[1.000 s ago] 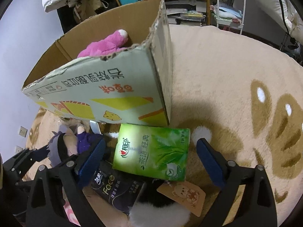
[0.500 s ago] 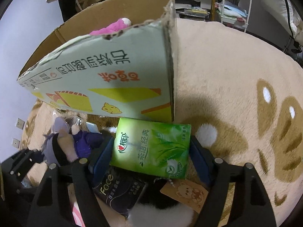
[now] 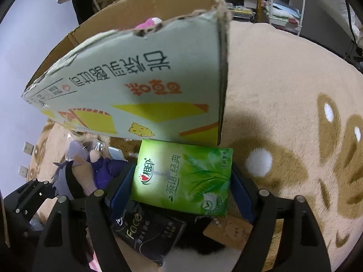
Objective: Organize soft objects
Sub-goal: 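Grasp the white-haired doll with the left tool while the right tool grasps the green tissue pack, then lift the doll with the left tool while the right tool lifts the green tissue pack toward the box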
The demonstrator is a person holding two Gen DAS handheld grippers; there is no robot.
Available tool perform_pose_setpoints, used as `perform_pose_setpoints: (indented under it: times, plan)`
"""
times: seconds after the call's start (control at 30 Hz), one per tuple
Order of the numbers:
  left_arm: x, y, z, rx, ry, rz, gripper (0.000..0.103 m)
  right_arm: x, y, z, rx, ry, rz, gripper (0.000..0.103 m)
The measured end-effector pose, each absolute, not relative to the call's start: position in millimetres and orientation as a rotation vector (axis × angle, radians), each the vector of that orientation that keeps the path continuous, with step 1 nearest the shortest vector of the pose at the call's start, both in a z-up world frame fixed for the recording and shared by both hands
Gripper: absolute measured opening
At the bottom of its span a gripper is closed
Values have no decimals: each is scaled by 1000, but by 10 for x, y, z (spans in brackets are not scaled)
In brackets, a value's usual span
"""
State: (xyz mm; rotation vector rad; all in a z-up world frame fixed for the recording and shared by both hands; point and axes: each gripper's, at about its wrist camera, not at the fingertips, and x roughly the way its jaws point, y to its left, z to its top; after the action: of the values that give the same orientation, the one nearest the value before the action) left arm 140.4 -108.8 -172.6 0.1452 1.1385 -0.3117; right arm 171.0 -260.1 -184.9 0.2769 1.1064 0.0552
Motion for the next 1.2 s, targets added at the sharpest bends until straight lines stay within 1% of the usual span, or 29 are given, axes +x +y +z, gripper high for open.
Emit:
perform_pose_setpoints:
  times: [0.13, 0.33, 0.63, 1.0, 1.2]
  plan:
    - [1406, -1016, -1686, 127, 1131, -307, 56, 1700, -2552, -1836, 249, 1109, 43, 82]
    - [1282, -889, -1523, 127, 1066, -270, 56, 1659, -2540, -1748, 243, 1092, 30, 82]
    - [1119, -653, -1203, 145, 914, -149, 56, 1398, -2436, -1415, 233, 999, 35, 82]
    - [828, -528, -673, 150, 677, -52, 56, 956, -2554, -821, 253, 815, 33, 82]
    - [787, -501, -544, 170, 623, -33, 56, 790, -2629, -505, 211, 651, 4, 82]
